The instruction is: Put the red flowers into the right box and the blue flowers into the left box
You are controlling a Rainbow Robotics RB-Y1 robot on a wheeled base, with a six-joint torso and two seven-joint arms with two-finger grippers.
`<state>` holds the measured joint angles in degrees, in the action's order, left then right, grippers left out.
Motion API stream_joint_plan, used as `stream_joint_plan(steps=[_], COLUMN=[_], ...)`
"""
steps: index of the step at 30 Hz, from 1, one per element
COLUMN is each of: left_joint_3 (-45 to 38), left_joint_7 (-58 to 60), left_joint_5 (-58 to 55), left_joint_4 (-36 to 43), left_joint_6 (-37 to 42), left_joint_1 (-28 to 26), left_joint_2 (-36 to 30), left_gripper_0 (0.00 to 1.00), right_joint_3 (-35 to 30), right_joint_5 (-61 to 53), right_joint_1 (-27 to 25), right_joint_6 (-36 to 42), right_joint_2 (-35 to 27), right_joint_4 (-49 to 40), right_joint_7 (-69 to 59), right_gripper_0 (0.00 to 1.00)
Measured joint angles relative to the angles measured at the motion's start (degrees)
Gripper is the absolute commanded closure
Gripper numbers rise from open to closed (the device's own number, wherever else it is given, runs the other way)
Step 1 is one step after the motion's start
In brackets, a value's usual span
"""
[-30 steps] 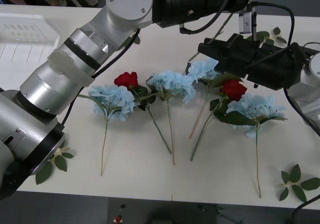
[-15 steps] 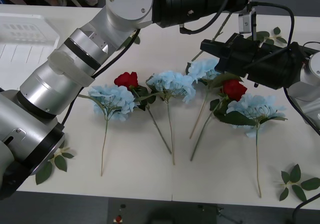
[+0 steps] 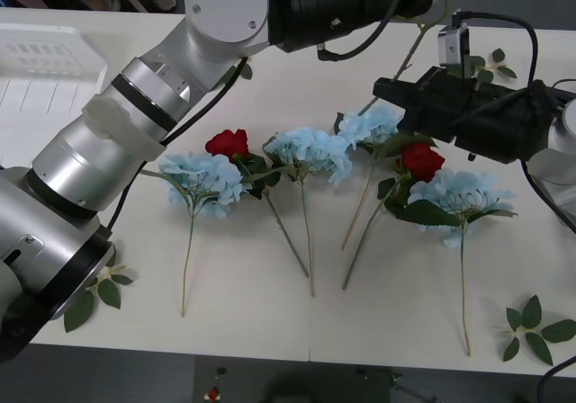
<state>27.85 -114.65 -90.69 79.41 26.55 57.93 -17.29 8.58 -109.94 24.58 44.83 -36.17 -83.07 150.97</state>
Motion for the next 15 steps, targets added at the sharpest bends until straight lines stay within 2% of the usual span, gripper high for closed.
stream_joint_plan(steps=[2, 4, 7, 9, 12, 15], left_joint_3=[0.01, 0.05, 0.06, 0.06, -0.39, -2.69], left_joint_7=[0.01, 0.02, 0.16, 0.53, 0.6, 0.8], left_joint_5=[-5.0, -14.98, -25.9, -32.33, -35.53, -34.62], left_joint_4=[1.52, 3.52, 6.33, 8.26, 12.38, 16.97], left_joint_6=[-2.95, -1.88, 7.15, 14.55, 24.9, 32.24], left_joint_1=[-0.81, -1.28, -1.69, -3.19, -8.91, -18.33], left_joint_2=[-2.61, -7.77, -18.34, -26.46, -37.82, -46.53], left_gripper_0=[0.0, 0.0, 0.0, 0.0, 0.0, 0.0], right_joint_3=[0.0, 0.04, 0.71, 2.47, 6.63, 11.25], right_joint_5=[0.0, -0.02, -0.01, 0.0, 0.2, 4.58], right_joint_1=[0.25, 1.21, 3.46, 5.45, 9.14, 13.63], right_joint_6=[1.86, 6.05, 12.53, 17.29, 23.67, 26.3], right_joint_2=[-3.13, -7.87, -17.04, -24.07, -32.93, -38.57], right_joint_4=[2.53, 6.52, 13.66, 18.95, 27.96, 37.51], right_joint_7=[-1.8, -7.76, -18.9, -20.91, -20.91, -21.55], right_gripper_0=[1.0, 1.0, 1.0, 1.0, 1.0, 1.0])
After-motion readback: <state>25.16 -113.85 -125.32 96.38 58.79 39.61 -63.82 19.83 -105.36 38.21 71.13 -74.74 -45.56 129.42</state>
